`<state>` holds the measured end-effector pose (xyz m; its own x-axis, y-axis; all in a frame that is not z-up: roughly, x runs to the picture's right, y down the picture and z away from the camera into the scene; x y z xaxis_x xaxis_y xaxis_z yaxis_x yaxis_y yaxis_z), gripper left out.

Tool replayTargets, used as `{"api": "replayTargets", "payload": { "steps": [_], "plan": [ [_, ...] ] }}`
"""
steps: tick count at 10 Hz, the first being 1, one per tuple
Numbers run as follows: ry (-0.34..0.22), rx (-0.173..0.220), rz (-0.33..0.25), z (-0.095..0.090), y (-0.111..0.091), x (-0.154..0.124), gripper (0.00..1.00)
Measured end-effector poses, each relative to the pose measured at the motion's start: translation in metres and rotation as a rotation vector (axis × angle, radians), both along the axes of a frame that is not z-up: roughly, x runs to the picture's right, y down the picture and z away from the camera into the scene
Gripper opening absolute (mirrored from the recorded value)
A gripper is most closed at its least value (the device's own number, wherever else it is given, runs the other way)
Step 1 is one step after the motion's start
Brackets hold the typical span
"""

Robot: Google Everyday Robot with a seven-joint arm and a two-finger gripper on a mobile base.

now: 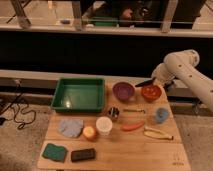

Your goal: Wipe red bowl with brush

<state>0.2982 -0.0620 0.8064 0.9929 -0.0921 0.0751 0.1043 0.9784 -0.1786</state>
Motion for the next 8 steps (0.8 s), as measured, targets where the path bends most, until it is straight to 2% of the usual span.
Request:
{"api": "replayTargets", "payload": {
  "steps": [2, 5, 8],
  "plan": [
    [0.0, -0.002, 0.0, 0.001, 0.0, -0.002, 0.0],
    [0.04, -0.016, 0.015, 0.002, 0.017, 0.008, 0.0],
    [0.073, -0.02, 0.037, -0.018, 0.031, 0.026, 0.0]
  ]
}}
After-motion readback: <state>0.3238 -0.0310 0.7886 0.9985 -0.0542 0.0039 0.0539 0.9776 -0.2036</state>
